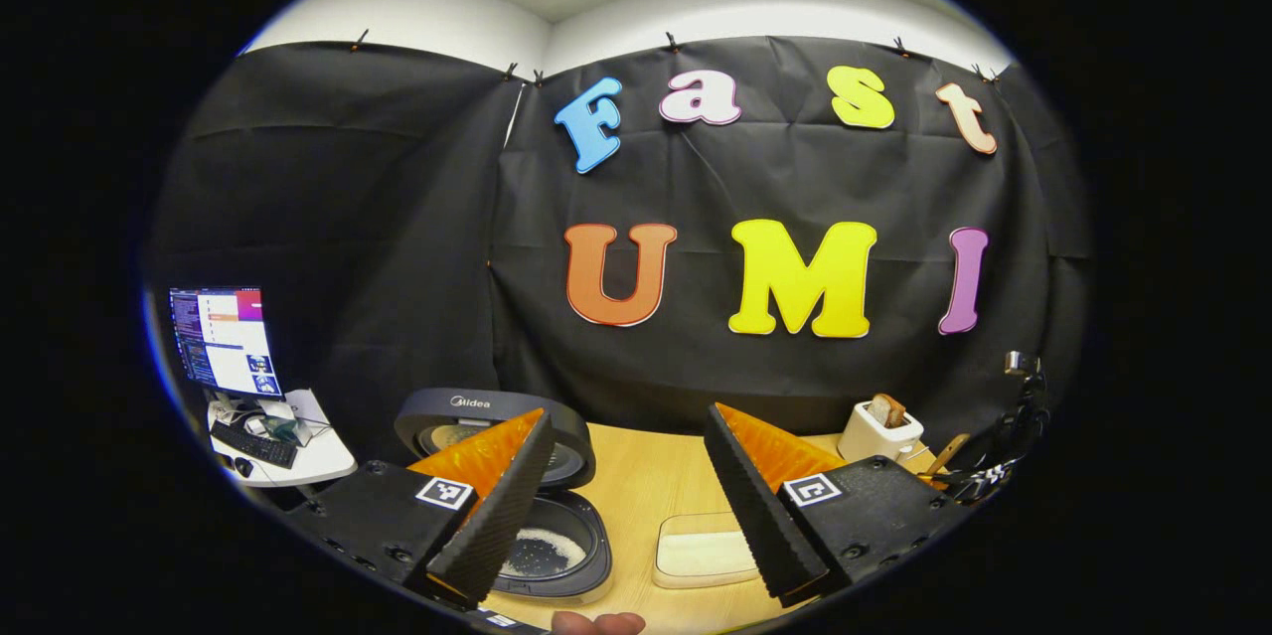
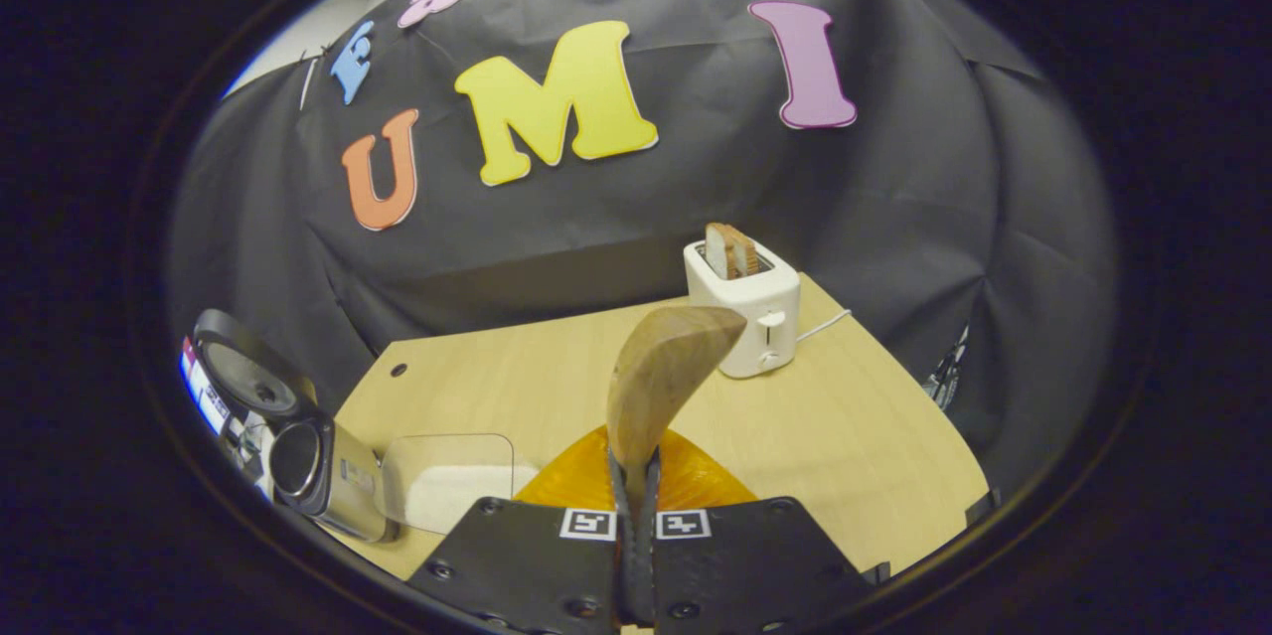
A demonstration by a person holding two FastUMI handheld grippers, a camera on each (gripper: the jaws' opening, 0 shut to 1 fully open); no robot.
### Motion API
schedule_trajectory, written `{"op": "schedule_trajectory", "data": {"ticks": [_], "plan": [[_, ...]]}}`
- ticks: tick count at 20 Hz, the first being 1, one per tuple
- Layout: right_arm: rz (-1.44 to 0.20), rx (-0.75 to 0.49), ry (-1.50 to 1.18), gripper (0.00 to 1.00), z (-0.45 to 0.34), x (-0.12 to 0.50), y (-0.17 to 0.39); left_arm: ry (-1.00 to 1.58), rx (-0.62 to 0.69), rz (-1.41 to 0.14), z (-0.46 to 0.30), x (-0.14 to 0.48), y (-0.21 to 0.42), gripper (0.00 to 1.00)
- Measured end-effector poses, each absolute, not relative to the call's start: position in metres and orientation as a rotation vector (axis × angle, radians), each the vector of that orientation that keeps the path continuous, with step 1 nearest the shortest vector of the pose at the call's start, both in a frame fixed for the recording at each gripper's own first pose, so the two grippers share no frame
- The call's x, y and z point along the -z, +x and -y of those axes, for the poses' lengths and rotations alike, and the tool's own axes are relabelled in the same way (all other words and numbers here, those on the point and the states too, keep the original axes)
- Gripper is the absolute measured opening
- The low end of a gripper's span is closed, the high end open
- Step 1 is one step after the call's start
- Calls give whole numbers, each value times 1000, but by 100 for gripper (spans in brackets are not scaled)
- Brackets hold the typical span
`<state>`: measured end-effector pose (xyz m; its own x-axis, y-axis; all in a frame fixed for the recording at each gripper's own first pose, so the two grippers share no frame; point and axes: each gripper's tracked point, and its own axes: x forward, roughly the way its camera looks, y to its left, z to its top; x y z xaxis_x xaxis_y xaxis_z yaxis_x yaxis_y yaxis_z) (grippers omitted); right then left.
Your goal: Close the left gripper, press the button to open the rice cooker; take a wooden spoon from the chopstick holder with the right hand, scoop a spoonful of rice and pour it into the rice cooker, then put the wooden spoon back into the chopstick holder.
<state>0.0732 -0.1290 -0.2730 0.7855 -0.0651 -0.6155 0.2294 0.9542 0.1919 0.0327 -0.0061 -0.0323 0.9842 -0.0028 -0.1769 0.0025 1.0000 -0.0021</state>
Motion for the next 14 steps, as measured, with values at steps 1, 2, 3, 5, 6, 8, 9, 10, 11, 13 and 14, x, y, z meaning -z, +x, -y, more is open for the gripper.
{"op": "schedule_trajectory", "data": {"ticks": [1,2,3,5,6,8,9,10,11,13,14], "plan": [[-657,164,257,0,130,279,72,2,-7,-180,4,32,31,97],[-662,164,257,0,129,284,73,1,-12,-183,2,33,30,100],[-668,163,260,0,128,290,73,-1,-18,-184,2,33,29,97],[-678,161,255,0,128,302,72,-2,-25,-186,1,32,27,97],[-686,155,248,0,127,309,72,0,-24,-186,1,33,27,97],[-706,148,251,0,125,323,72,9,-25,-189,1,32,27,98],[-715,147,248,0,125,329,71,11,-26,-189,1,31,28,98],[-718,148,243,0,125,334,72,14,-27,-187,2,30,27,97],[-724,146,236,0,124,339,72,16,-28,-188,2,29,27,98],[-736,144,231,0,124,348,72,26,-28,-189,2,28,26,98],[-743,147,228,0,124,353,73,31,-29,-190,2,28,25,97]]}}
